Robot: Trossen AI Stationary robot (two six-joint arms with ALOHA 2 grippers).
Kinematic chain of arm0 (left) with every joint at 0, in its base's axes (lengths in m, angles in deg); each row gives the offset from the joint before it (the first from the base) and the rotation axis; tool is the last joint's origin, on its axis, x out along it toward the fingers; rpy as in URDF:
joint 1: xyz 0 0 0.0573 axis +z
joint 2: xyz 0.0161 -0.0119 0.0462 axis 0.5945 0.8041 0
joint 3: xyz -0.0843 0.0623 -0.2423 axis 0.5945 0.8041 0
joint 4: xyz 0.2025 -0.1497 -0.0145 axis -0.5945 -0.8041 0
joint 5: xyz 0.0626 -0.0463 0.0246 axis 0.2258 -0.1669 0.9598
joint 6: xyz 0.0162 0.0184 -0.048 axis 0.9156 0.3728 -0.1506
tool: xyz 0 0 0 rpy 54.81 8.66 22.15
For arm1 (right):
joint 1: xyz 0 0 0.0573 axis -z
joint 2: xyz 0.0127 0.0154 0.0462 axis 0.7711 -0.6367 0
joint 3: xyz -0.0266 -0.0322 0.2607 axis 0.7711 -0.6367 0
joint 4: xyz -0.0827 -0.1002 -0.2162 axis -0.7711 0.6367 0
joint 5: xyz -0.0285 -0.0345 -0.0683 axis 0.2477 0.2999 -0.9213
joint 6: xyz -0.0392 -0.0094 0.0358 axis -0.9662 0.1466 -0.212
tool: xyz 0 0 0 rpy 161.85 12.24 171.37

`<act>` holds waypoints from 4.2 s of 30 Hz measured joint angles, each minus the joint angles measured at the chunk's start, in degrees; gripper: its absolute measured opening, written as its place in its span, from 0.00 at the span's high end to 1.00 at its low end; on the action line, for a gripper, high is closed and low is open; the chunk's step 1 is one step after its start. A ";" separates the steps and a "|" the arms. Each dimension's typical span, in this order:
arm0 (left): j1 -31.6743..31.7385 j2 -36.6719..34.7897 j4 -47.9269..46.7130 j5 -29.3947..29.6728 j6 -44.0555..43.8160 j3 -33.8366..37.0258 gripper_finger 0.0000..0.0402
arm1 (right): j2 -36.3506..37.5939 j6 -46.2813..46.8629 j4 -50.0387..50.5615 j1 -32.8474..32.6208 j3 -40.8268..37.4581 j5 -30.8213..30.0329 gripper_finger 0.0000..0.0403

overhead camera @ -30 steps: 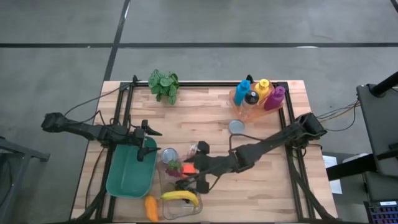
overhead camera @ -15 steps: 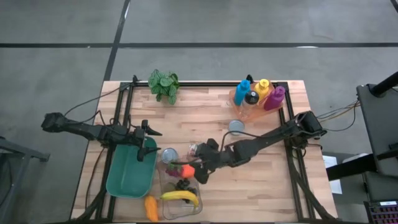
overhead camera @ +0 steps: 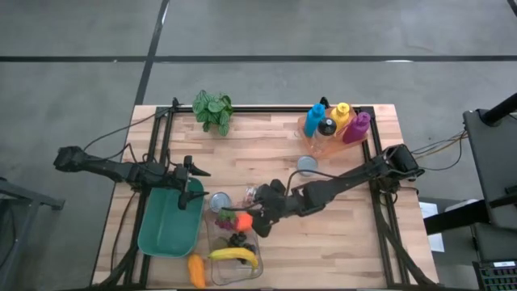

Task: Pick & Place Food Item
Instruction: Adjust the blue bin

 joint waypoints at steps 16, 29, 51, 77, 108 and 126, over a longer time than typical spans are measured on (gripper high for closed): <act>0.00 0.00 0.00 0.01 0.00 0.01 0.16 | 6.93 -10.15 -1.31 -4.18 -1.84 -12.31 0.46; -0.01 -0.01 0.02 0.00 0.00 0.00 0.16 | 29.80 -33.64 -36.06 -7.63 -34.10 -11.96 0.46; -0.01 0.37 0.00 0.00 0.00 0.01 0.16 | 70.42 -43.30 -63.15 -7.07 -76.35 -11.46 0.46; -0.01 0.37 -0.01 0.00 0.00 0.01 0.16 | 104.96 -46.04 -19.57 -7.63 -78.31 -13.30 0.46; 0.01 0.37 0.00 0.01 0.00 0.01 0.16 | 105.35 -43.54 -18.27 -7.61 -77.77 -13.16 0.46; 0.01 0.37 0.00 -0.01 -0.01 -0.01 0.16 | 105.37 -43.56 -18.27 -7.61 -77.77 -13.03 0.46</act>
